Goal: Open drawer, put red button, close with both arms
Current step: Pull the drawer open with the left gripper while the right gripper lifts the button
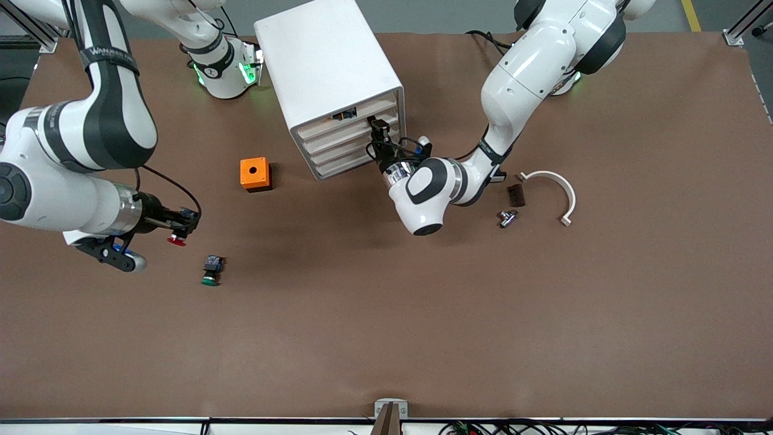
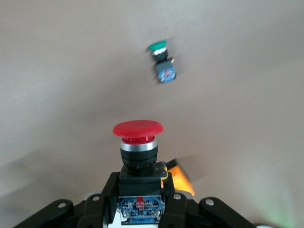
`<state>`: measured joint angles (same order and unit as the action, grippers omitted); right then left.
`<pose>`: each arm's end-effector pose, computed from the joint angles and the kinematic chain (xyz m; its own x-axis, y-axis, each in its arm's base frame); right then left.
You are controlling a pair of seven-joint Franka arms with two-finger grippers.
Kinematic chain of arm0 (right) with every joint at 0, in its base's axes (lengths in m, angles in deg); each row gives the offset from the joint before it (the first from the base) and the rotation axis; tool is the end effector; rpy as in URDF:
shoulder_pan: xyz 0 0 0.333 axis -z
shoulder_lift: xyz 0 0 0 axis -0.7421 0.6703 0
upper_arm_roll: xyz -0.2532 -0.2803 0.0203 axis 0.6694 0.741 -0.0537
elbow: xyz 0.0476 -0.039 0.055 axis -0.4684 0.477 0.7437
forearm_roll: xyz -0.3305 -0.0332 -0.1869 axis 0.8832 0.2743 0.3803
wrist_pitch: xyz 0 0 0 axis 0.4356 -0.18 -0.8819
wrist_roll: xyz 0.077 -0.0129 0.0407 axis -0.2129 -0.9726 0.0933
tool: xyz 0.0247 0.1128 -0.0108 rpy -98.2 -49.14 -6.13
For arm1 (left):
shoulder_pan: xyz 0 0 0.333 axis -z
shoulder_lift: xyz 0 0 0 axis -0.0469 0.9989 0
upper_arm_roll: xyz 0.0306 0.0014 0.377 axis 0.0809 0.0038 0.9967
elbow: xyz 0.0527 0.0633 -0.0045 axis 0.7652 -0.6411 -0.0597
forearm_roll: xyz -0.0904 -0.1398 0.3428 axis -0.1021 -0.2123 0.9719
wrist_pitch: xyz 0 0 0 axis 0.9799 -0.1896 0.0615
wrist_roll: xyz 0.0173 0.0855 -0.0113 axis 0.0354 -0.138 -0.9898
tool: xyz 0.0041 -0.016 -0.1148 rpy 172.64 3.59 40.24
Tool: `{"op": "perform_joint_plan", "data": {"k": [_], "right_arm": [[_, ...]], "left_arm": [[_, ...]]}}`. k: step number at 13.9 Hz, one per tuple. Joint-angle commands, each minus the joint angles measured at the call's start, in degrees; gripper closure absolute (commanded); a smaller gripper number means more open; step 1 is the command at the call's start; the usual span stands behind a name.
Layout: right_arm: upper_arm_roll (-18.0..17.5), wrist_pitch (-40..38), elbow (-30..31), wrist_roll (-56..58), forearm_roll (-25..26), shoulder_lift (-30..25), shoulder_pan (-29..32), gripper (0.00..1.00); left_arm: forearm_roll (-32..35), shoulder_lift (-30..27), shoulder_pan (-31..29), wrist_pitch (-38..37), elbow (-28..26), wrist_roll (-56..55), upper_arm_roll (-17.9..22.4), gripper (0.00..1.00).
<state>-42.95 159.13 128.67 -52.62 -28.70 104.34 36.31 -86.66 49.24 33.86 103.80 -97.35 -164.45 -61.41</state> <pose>0.6253 0.0964 0.5095 0.8670 -0.4248 -0.2604 -0.4405 -0.8977 -0.0023 0.4432 -0.5342 0.2174 -0.3614 0.9205 -0.1482 0.1856 -0.0848 -0.9790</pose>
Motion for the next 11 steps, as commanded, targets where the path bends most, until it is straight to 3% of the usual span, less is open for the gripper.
{"op": "perform_joint_plan", "data": {"k": [1, 11], "right_arm": [[0.17, -2.25, 0.09, -5.89, -2.55, -2.73, -0.61, 1.0], [0.26, -4.19, 0.79, -31.63, -2.9, -9.24, -10.36, 1.0]], "left_arm": [[-2.21, 0.43, -0.85, -0.97, 1.12, -0.98, 0.07, 0.85], [-2.21, 0.43, -7.35, -0.71, 1.29, -0.98, 0.6, 0.86]]}}
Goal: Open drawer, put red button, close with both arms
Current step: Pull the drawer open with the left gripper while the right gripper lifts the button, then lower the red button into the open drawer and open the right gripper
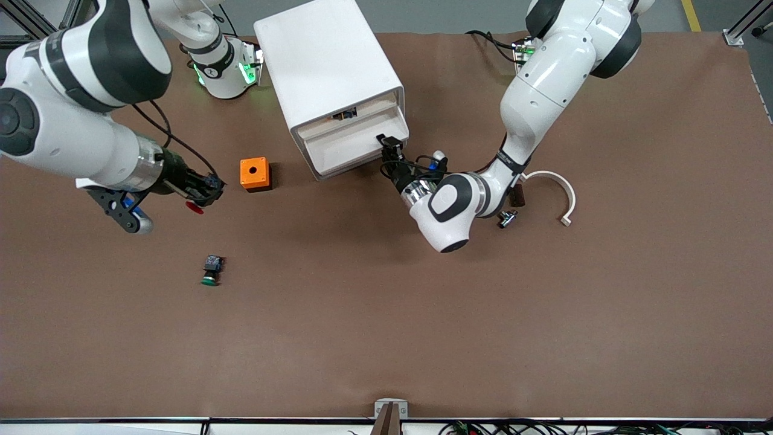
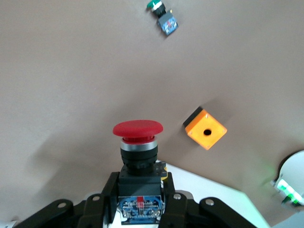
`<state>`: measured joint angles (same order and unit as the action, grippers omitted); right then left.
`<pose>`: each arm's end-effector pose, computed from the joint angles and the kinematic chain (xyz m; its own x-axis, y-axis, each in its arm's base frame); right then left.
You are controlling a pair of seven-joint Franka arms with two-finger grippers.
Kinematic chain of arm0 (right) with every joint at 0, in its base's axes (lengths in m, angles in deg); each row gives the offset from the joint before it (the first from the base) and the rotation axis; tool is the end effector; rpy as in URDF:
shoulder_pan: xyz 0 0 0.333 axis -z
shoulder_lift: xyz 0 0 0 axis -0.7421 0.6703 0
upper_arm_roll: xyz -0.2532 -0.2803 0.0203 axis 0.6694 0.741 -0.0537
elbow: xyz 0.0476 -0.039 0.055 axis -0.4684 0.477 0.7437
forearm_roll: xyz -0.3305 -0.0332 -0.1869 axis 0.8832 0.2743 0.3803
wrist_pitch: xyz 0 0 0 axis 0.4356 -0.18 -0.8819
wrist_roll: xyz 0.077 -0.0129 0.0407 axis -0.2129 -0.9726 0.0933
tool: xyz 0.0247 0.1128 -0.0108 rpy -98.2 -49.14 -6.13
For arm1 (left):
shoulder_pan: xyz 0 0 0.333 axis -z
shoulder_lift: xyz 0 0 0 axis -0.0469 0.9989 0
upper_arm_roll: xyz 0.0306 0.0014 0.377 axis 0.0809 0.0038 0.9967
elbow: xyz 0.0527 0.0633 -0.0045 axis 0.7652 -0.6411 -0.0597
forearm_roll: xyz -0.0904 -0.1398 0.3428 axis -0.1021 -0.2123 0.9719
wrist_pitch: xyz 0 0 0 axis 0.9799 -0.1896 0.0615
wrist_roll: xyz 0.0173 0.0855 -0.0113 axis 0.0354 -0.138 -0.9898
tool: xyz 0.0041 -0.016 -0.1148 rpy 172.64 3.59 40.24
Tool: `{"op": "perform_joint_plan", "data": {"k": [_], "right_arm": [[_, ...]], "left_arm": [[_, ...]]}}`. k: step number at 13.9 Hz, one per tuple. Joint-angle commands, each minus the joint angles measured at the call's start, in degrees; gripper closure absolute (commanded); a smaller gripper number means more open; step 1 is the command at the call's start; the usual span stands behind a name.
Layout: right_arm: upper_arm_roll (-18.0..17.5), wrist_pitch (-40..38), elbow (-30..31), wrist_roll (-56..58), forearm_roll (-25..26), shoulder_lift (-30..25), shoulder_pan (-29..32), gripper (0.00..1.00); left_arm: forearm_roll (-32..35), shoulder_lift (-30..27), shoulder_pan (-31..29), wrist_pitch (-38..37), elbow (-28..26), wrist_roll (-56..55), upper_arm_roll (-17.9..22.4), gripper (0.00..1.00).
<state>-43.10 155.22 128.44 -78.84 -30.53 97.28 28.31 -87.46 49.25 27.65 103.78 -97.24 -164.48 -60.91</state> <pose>0.5714 0.1775 0.5835 0.7010 -0.6706 -0.2426 -0.6837 -0.7287 0.0388 0.5022 -0.4812 0.2176 -0.4723 0.8689 -0.1482 0.1915 -0.0629 -0.9795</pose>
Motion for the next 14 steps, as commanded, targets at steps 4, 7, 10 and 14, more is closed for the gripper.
{"op": "perform_joint_plan", "data": {"k": [4, 7, 10, 14], "right_arm": [[0.4, 2.26, 1.37, -15.69, -0.98, -2.45, -7.46, 1.0], [0.49, 6.91, 3.39, -23.69, -0.98, -2.45, -11.94, 1.0], [0.49, 13.85, 6.98, -31.34, -0.72, -2.36, -16.69, 1.0], [0.58, 22.56, 11.3, -39.26, 0.33, -1.75, -23.11, 1.0]], "left_arm": [[-1.41, 0.25, -4.65, -0.51, 1.36, -0.6, 0.1, 0.84], [-1.41, 0.34, -6.06, -0.42, 1.45, -0.34, 0.1, 0.82], [-1.41, 0.34, -6.07, -0.42, 1.36, -0.08, 0.1, 0.78], [-1.41, 0.07, -6.59, 0.19, 1.88, 2.28, 0.1, 0.11]]}}
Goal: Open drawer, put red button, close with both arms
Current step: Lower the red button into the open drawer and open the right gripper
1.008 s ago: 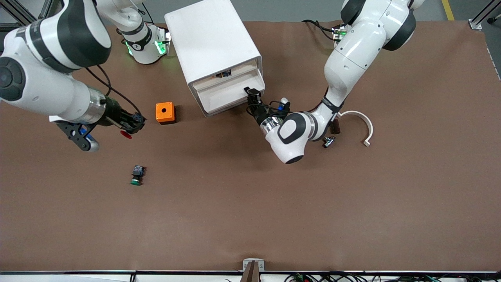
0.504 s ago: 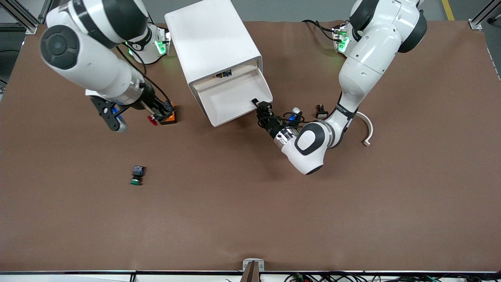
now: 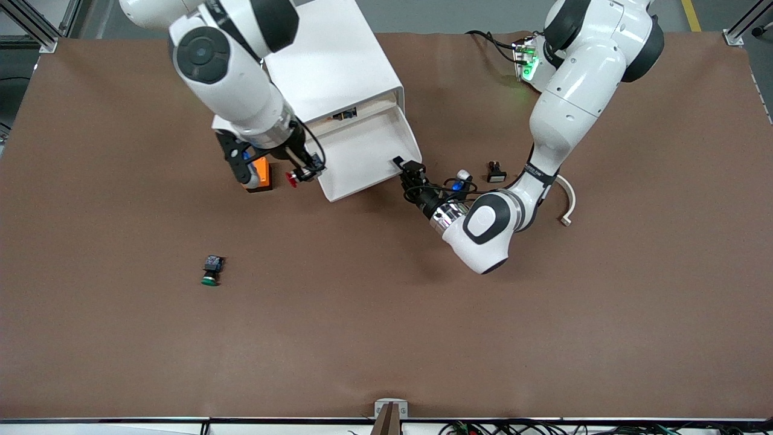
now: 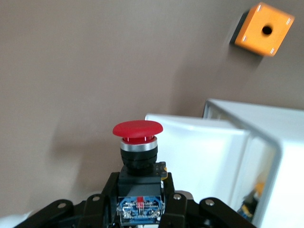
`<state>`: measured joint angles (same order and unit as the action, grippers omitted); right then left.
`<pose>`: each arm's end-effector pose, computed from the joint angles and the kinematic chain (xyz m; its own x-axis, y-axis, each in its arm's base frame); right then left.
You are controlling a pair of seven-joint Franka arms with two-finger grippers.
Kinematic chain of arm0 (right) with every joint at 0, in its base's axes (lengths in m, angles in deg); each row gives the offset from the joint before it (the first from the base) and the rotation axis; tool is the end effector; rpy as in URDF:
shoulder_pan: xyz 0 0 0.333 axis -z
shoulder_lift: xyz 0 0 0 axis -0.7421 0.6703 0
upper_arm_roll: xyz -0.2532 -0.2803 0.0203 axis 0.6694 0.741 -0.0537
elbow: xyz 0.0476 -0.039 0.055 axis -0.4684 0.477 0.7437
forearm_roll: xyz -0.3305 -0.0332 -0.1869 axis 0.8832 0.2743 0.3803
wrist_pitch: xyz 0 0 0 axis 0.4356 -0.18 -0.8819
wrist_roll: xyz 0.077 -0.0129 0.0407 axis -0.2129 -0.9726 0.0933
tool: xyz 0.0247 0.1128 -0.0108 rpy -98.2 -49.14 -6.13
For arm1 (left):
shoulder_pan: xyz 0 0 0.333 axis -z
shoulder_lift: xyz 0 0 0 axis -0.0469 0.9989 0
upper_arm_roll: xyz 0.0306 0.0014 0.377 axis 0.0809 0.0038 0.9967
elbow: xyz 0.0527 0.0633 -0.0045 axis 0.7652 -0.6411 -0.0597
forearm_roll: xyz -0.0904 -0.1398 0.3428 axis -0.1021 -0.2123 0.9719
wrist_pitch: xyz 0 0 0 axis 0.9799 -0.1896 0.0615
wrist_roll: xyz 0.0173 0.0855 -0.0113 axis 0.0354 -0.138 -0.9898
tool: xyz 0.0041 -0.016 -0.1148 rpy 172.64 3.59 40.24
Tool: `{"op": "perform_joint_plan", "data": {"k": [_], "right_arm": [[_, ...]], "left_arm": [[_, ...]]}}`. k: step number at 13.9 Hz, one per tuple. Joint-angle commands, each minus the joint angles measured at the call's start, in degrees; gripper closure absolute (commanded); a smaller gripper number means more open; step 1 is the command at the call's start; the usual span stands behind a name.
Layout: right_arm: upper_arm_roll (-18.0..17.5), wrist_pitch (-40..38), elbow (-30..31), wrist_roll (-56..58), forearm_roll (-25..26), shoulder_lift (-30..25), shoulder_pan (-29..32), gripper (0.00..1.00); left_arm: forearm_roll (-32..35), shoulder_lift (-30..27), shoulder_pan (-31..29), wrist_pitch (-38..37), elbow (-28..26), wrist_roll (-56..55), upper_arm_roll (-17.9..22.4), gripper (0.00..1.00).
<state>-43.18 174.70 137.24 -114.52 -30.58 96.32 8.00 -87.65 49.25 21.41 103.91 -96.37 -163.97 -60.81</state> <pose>0.4932 0.3690 0.5495 0.4730 -0.8625 -0.1799 -0.8786 -0.4769 -0.0237 0.5569 -0.4245 0.2224 -0.5662 0.8066 -0.1699 0.2161 -0.0537 -0.9749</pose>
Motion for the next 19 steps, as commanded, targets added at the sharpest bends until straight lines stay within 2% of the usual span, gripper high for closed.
{"op": "perform_joint_plan", "data": {"k": [1, 7, 10, 13, 16, 19], "right_arm": [[0.66, 4.06, 3.11, -4.29, 0.73, -0.7, -3.59, 1.0], [0.66, 15.65, 11.02, -12.99, 5.04, 0.35, -9.92, 1.0], [0.66, 19.96, 12.09, -16.76, 5.04, 2.8, -11.5, 1.0], [0.66, 23.74, 13.23, -19.41, 5.04, 4.83, -13.09, 1.0], [0.66, 24.37, 13.32, -21.42, 5.12, 6.06, -13.96, 1.0], [0.66, 24.98, 13.32, -23.45, 6.62, 6.94, -14.14, 0.98]], "left_arm": [[-1.22, -0.1, -0.35, 0.15, 1.19, 4.13, -0.08, 0.0], [0.18, -0.54, -1.23, 0.32, 4.27, 22.66, 0.09, 0.0], [5.27, -0.81, -1.23, 0.32, 8.12, 33.56, 0.44, 0.0], [8.44, -1.15, -0.79, 0.32, 10.24, 43.84, 2.81, 0.0], [16.42, -4.49, -0.26, 4.09, 11.21, 54.23, 3.61, 0.0], [25.9, -7.83, 1.22, 10.06, 11.12, 58.02, 3.25, 0.0]]}}
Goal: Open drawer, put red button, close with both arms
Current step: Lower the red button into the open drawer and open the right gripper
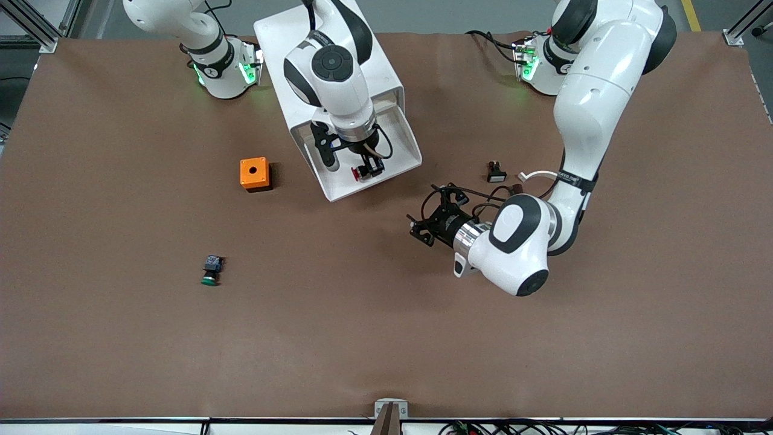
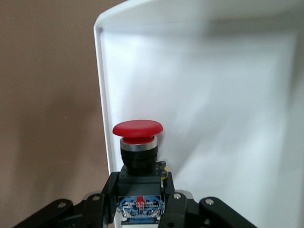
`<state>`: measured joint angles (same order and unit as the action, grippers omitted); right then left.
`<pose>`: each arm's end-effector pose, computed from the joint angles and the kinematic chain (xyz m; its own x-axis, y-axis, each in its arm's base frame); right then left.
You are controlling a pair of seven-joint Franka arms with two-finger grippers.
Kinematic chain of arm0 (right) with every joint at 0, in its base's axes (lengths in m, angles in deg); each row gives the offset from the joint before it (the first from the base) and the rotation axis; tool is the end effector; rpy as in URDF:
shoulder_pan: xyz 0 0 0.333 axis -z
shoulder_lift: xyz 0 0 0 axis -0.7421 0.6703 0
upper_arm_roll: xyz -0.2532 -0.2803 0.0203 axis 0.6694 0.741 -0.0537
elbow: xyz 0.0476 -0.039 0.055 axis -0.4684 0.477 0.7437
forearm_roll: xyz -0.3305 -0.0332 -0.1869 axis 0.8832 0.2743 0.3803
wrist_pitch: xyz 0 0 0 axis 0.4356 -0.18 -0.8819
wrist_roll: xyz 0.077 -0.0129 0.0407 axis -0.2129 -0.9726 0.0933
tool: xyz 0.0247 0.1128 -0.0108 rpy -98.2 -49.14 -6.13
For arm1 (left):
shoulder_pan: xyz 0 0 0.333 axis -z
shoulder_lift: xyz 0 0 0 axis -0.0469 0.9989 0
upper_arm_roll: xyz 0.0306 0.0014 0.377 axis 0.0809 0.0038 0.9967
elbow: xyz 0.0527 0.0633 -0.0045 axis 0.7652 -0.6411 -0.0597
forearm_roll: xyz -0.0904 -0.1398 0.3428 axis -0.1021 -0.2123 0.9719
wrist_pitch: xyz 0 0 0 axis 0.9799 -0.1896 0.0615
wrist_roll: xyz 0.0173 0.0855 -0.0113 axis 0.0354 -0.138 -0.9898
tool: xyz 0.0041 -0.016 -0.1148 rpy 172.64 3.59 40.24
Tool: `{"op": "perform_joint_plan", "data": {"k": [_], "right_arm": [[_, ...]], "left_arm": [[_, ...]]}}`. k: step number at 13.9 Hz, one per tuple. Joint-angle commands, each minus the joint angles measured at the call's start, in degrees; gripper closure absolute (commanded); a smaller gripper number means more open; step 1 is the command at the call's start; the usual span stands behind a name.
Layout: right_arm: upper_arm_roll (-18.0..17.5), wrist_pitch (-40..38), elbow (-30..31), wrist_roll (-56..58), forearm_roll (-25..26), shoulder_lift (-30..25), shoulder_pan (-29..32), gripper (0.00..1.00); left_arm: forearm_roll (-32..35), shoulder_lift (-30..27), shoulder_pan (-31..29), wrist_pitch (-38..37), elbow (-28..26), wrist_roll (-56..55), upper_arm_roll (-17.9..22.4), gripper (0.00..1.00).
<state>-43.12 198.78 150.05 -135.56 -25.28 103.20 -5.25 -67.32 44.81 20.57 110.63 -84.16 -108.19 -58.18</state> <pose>0.4171 0.4756 0.4100 0.3529 -0.9299 -0.1039 -0.9350 -0.3461 -0.0778 0.6454 -0.3814 0.3137 0.3166 0.5623 -0.7640 0.7185 -0.6680 -0.1939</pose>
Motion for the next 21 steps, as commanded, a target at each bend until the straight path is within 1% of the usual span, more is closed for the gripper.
{"op": "perform_joint_plan", "data": {"k": [1, 2, 3, 5, 7, 8, 9, 10, 13, 14, 15, 17, 19, 21], "right_arm": [[0.6, 0.64, 0.42, -2.41, 1.32, 0.06, -0.81, 0.79], [0.6, 0.29, 0.33, -2.41, 1.32, 0.06, -0.55, 0.57], [0.6, 0.11, 0.16, -2.41, 1.32, -0.02, -0.19, 0.4], [0.95, 0.02, -0.2, -1.19, 1.32, -0.11, 0.07, 0.0], [1.04, -0.5, -1.16, 1.87, 1.32, -0.81, 1.64, 0.0], [1.04, -1.9, -2.03, 4.24, 1.32, -1.25, 2.7, 0.0], [0.96, -4.52, -3.44, 6.44, 1.23, -1.78, 4.28, 0.0], [0.95, -7.51, -5.28, 8.9, 1.23, -1.96, 5.77, 0.0], [1.22, -17.7, -10.99, 23.37, 1.15, -2.92, 9.9, 0.0], [1.22, -20.17, -12.23, 27.86, 1.14, -3.62, 12.18, 0.0], [1.22, -21.76, -12.5, 33.3, 1.06, -4.76, 13.77, 0.0], [1.39, -23.87, -12.59, 44.29, 0.97, -6.43, 17.54, 0.0], [1.39, -26.86, -13.12, 51.43, 0.53, -7.23, 21.76, 0.0], [1.39, -28.01, -12.94, 58.72, 0.53, -8.37, 25.89, 0.0]], "left_arm": [[10.66, -4.53, 3.37, 5.63, -1.17, 3.21, 0.45, 0.0], [13.93, -4.8, 3.91, 7.91, -1.26, 3.48, 0.18, 0.0], [16.14, -4.8, 4.78, 10.02, -1.35, 3.48, 0.18, 0.0], [20.97, -4.98, 6.28, 13.02, -1.44, 3.48, 0.18, 0.0], [24.32, -5.42, 7.34, 15.13, -1.44, 3.48, 0.18, 0.0], [27.12, -5.85, 8.47, 16.19, -1.53, 3.39, 0.18, 0.0], [30.28, -5.95, 9.53, 16.8, -1.53, 3.22, 0.18, 0.0], [32.05, -5.95, 9.97, 16.98, -1.44, 2.61, 0.18, 0.0], [32.77, -6.47, 10.33, 18.22, -1.53, 2.43, 0.18, 0.0], [34.77, -6.82, 10.94, 18.13, -1.53, 2.43, 0.18, 0.0], [36.71, -7.0, 11.55, 18.22, -1.53, 2.25, 0.18, 0.0], [37.07, -7.09, 11.82, 18.74, -1.61, 2.25, -0.08, 0.0], [37.34, -7.18, 13.31, 20.67, -2.05, 2.16, 0.01, 0.0], [37.6, -7.09, 14.19, 21.38, -2.4, 2.16, -0.08, 0.0]]}}
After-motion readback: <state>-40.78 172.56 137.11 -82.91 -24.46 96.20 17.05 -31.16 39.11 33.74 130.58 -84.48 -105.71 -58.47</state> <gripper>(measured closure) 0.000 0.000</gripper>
